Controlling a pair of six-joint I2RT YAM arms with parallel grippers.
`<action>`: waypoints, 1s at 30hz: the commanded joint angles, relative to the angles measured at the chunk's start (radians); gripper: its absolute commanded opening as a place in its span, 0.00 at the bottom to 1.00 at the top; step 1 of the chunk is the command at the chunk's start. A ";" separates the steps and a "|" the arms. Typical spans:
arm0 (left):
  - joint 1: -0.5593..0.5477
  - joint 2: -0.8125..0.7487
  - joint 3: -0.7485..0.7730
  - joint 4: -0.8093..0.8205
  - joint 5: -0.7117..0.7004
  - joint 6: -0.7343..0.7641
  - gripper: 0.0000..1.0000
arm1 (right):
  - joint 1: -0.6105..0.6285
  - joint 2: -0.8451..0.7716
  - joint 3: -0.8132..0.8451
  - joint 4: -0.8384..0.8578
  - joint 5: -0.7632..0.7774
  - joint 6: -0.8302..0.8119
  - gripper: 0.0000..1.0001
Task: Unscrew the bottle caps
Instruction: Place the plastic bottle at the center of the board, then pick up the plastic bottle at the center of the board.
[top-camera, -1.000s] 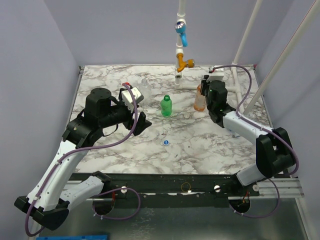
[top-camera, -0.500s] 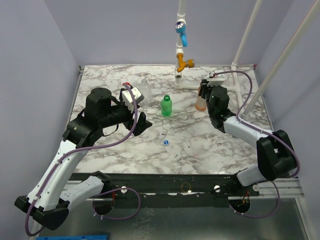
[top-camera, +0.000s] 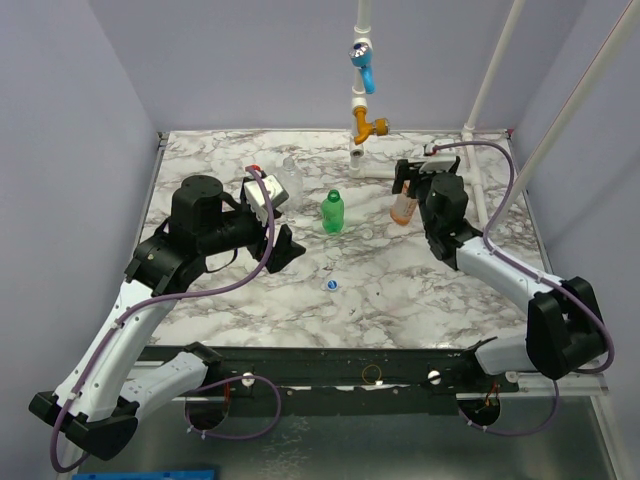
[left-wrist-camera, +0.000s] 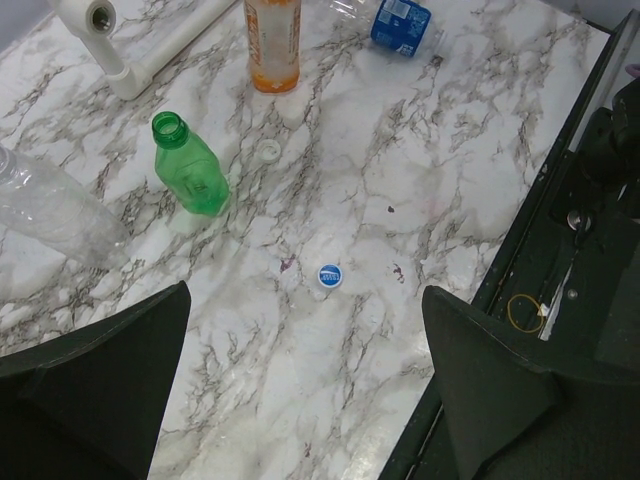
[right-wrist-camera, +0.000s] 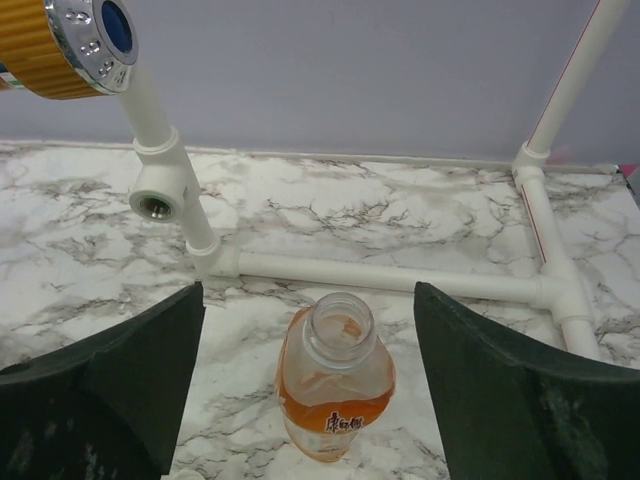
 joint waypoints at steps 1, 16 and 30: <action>-0.002 -0.002 0.028 0.010 0.028 -0.015 0.99 | -0.004 -0.051 0.042 -0.079 0.031 0.013 0.91; -0.002 -0.007 0.050 0.008 0.037 -0.012 0.99 | -0.373 -0.218 0.014 -0.594 -0.004 0.394 1.00; -0.003 -0.027 0.047 0.007 0.059 -0.030 0.99 | -0.410 -0.012 -0.035 -0.675 -0.022 0.478 1.00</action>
